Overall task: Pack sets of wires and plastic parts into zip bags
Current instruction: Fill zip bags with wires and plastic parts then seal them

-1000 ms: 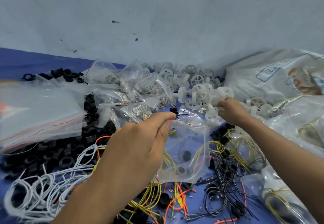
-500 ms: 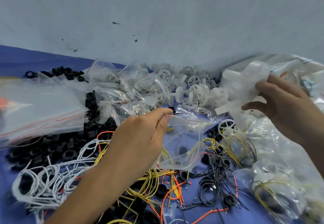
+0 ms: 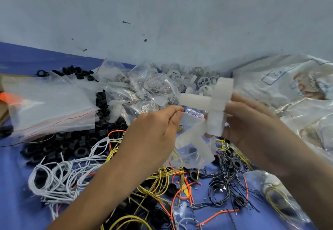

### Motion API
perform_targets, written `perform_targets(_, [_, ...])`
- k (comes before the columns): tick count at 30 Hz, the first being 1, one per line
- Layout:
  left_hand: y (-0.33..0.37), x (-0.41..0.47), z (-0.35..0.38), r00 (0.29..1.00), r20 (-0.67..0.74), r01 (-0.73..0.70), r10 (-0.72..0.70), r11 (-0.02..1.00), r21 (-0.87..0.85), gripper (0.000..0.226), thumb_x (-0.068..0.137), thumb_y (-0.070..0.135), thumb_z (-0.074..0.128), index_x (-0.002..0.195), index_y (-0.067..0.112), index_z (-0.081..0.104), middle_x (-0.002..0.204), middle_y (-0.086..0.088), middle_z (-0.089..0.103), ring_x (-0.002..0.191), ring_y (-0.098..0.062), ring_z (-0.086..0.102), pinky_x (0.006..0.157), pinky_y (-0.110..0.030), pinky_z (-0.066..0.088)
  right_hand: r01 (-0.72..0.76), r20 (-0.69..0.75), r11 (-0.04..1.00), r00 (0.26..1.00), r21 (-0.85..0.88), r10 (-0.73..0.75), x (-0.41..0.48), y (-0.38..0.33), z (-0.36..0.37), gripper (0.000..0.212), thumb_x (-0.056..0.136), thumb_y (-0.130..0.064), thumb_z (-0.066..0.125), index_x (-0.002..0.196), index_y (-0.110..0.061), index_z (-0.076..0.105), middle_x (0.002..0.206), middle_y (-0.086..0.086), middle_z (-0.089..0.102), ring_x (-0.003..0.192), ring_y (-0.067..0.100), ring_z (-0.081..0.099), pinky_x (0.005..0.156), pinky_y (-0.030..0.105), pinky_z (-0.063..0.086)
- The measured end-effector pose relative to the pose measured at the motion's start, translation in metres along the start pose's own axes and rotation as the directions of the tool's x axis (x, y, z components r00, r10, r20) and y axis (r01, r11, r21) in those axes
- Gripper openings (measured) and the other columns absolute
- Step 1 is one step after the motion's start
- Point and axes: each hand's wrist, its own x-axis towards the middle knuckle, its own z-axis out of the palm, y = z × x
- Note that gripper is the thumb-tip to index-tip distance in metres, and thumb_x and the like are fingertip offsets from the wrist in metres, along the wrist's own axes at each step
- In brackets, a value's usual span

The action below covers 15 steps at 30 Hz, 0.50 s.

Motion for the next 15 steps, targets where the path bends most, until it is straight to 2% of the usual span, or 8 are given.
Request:
perform_targets(1, [0.000,0.000,0.000,1.000,0.000,-0.004,0.004,1.000,0.001,0.034,0.102,0.044,0.036,0.122,0.038,0.063,0.045,0.014,0.047,0.054,-0.011,0.043,0.059,-0.031,0.034,-0.066,0.034,0.998,0.997,-0.022,0.066,0.000,0.005,0.018,0.025,0.088,-0.019,0.054,0.101,-0.015,0.075,0.100,0.008,0.069,0.091,0.018,0.063,0.078,0.040,0.058])
perform_targets(4, [0.001,0.000,-0.002,1.000,0.005,-0.006,0.006,1.000,0.014,0.033,0.102,0.043,0.035,0.115,0.035,0.065,0.048,0.010,0.042,0.059,-0.018,0.048,0.058,-0.031,0.032,-0.094,0.050,0.996,0.994,0.000,0.094,0.002,0.018,0.023,0.023,0.086,-0.022,0.061,0.102,-0.014,0.075,0.106,0.016,0.067,0.099,0.026,0.063,0.082,0.044,0.057])
perform_targets(7, [-0.002,0.001,-0.002,1.000,-0.021,0.001,-0.001,1.000,0.005,0.032,0.100,0.043,0.035,0.075,0.036,0.054,0.048,0.010,0.046,0.051,-0.010,0.045,0.051,-0.031,0.029,-0.061,0.007,0.993,0.998,-0.099,0.062,0.002,0.015,0.019,0.035,0.081,-0.036,0.070,0.106,-0.012,0.073,0.106,0.017,0.067,0.098,0.029,0.064,0.082,0.040,0.056])
perform_targets(9, [-0.004,0.002,-0.001,0.999,-0.048,-0.008,0.009,0.999,0.031,0.036,0.101,0.041,0.037,0.066,0.035,0.042,0.049,0.010,0.047,0.050,-0.012,0.043,0.050,-0.032,0.028,-0.048,0.001,0.983,0.999,-0.179,0.049,-0.001,0.016,0.016,0.042,0.078,-0.041,0.070,0.106,-0.011,0.073,0.103,0.013,0.070,0.092,0.025,0.064,0.079,0.039,0.056])
perform_targets(11, [-0.006,0.004,0.000,0.999,-0.050,-0.018,0.020,0.999,0.047,0.031,0.102,0.042,0.038,0.075,0.035,0.050,0.054,0.017,0.051,0.051,-0.009,0.044,0.048,-0.024,0.026,-0.042,0.009,0.978,0.999,-0.202,0.045,-0.005,0.012,0.014,0.040,0.079,-0.043,0.070,0.101,-0.010,0.073,0.089,0.010,0.068,0.078,0.022,0.061,0.067,0.036,0.055])
perform_targets(12, [-0.006,0.004,0.000,0.999,-0.046,-0.016,0.018,0.999,0.041,0.025,0.102,0.042,0.038,0.088,0.038,0.058,0.056,0.021,0.052,0.051,-0.007,0.044,0.048,-0.021,0.025,-0.056,0.015,0.974,0.998,-0.221,0.060,-0.008,0.009,0.013,0.038,0.078,-0.045,0.071,0.095,-0.011,0.072,0.076,0.007,0.063,0.067,0.020,0.055,0.059,0.032,0.052])
perform_targets(13, [-0.006,0.004,0.000,0.999,-0.046,-0.012,0.013,0.999,0.033,0.025,0.102,0.042,0.038,0.102,0.041,0.062,0.055,0.024,0.051,0.050,-0.004,0.045,0.047,-0.019,0.025,-0.082,0.006,0.967,0.996,-0.242,0.086,-0.011,0.008,0.011,0.038,0.076,-0.048,0.073,0.090,-0.012,0.071,0.063,0.004,0.053,0.056,0.019,0.046,0.052,0.029,0.047])
perform_targets(15, [-0.007,0.004,0.001,0.999,-0.051,-0.018,0.020,1.000,0.024,0.032,0.102,0.043,0.038,0.121,0.037,0.064,0.053,0.028,0.050,0.050,-0.002,0.045,0.049,-0.018,0.025,-0.157,-0.023,0.953,0.987,-0.259,0.156,-0.019,0.008,0.009,0.039,0.071,-0.050,0.078,0.084,-0.014,0.070,0.052,0.002,0.033,0.046,0.017,0.032,0.045,0.025,0.040])
